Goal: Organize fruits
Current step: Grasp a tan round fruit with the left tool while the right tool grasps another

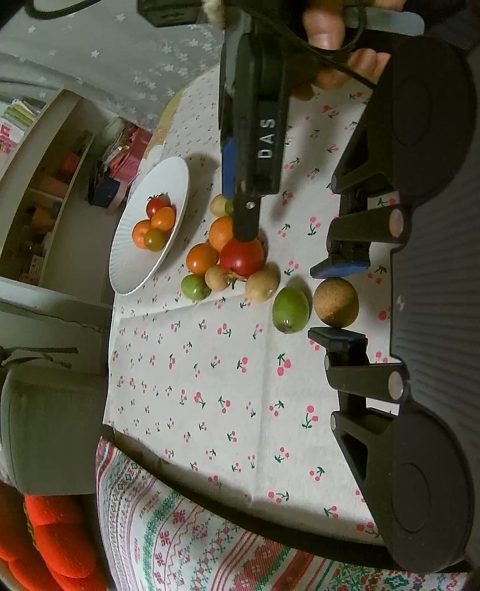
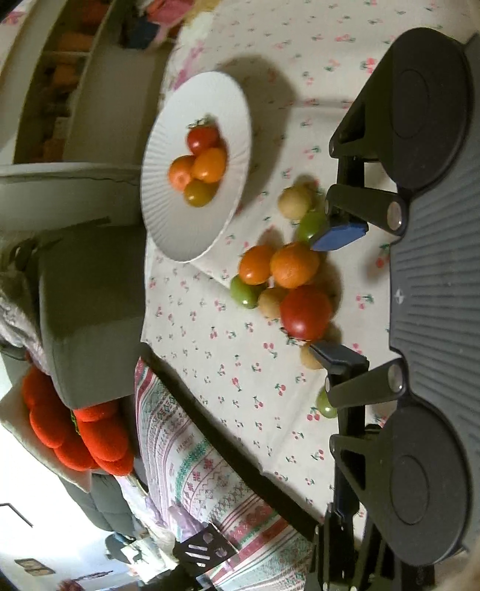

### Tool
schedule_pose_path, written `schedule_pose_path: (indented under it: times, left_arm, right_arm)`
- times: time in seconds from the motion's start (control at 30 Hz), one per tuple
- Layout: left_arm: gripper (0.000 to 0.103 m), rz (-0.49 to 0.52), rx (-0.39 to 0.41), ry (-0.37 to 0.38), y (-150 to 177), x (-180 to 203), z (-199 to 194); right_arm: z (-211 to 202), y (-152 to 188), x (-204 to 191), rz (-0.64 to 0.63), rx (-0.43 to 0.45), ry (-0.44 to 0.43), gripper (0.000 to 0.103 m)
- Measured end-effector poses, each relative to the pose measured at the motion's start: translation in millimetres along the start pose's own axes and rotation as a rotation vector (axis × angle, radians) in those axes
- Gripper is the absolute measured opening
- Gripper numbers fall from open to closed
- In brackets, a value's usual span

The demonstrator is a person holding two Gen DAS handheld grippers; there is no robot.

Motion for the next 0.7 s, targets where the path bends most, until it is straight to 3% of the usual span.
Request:
schedule_pose_path:
  times: [0.23,0.33,0.43,0.6,0.7]
  left_arm:
    - [0.015,-0.011,0.002,-0.006,-1,-5,0]
    - [0.015,-0.013,0.002,-0.007,0,-6,0]
    - [0.015,-0.011,0.004,-0.014,0,-7,0]
    - [0.015,-0.011,0.003,-0.017,1,-8,0]
    - [0.015,-0.01,0.002,-0.017,1,-8,0]
  right_arm:
    - [8,-9,-5,-0.035,0.024,-0.011,0.044]
    - [9,-10,-6,-0.013,0.027,-0.053,0.042]
    - [10,-4,-15,-0.061,0.012,-0.082,0.038]
    - [10,-1,-28,-0.025,-0.01,-0.149,0.035]
    - [17,2,-33,-0.006,-0.04,-0.141,0.034]
Point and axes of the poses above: each gripper's, at about its wrist camera, not at the fingertips, and z roughly the way its jaws point, x to its right, y to its underside, the point moved 5 cm from there along z, roughly the way its jaws point, and after that the axes turned 15 degrees about x, right-handed, at the moved point
